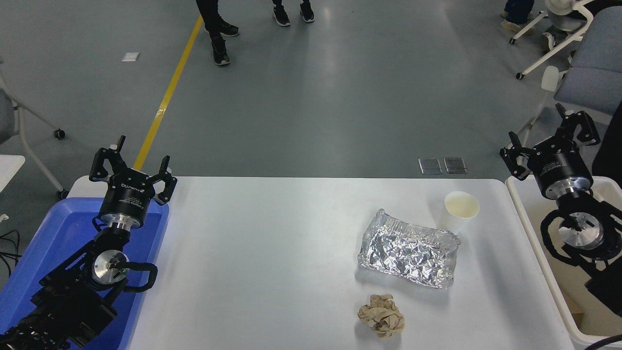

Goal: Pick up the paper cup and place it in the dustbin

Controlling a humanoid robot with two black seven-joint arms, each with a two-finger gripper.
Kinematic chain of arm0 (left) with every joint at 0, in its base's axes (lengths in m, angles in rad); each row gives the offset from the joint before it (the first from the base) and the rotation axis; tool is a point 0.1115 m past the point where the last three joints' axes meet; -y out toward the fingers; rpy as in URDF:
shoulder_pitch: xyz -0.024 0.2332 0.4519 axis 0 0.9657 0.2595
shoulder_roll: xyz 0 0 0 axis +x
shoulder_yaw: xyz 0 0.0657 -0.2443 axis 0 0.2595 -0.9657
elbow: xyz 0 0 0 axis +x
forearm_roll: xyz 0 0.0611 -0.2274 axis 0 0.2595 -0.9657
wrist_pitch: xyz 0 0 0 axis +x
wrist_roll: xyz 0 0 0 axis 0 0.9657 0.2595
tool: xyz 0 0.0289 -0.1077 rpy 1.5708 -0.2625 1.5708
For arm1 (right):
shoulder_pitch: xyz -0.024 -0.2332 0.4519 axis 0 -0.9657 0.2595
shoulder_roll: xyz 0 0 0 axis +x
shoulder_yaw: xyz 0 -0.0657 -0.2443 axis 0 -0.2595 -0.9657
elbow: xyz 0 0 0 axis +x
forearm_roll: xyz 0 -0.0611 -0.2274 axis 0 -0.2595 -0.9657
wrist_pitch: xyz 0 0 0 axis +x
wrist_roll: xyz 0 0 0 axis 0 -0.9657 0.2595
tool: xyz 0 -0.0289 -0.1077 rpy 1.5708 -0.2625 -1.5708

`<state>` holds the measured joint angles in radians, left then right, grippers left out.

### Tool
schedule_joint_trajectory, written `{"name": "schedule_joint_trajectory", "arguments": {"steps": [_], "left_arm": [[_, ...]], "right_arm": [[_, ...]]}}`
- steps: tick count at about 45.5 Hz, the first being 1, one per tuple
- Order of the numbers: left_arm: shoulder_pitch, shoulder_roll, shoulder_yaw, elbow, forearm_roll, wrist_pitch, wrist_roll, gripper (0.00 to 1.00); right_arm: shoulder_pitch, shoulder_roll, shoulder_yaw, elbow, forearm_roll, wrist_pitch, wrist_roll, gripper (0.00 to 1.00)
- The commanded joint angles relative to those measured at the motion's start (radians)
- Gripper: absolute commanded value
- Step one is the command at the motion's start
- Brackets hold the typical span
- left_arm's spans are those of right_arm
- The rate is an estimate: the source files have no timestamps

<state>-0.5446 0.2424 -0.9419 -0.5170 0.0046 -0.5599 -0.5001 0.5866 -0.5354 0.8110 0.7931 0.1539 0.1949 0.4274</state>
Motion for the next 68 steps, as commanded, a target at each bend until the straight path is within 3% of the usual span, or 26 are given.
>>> {"name": "schedule_joint_trajectory", "arguments": {"steps": [1,68], "left_arm": [[0.0,0.0,0.002,0.0,0.0,0.0,0.0,0.98],[0.0,0.0,0.002,0.0,0.0,0.0,0.0,0.98]], "right_arm": [[-0.001,0.002,0.001,0.0,0.0,0.0,0.001,1.0],[0.032,-0.002,-0.013,-0.002,0.001,0.0,-0.002,1.0]]}}
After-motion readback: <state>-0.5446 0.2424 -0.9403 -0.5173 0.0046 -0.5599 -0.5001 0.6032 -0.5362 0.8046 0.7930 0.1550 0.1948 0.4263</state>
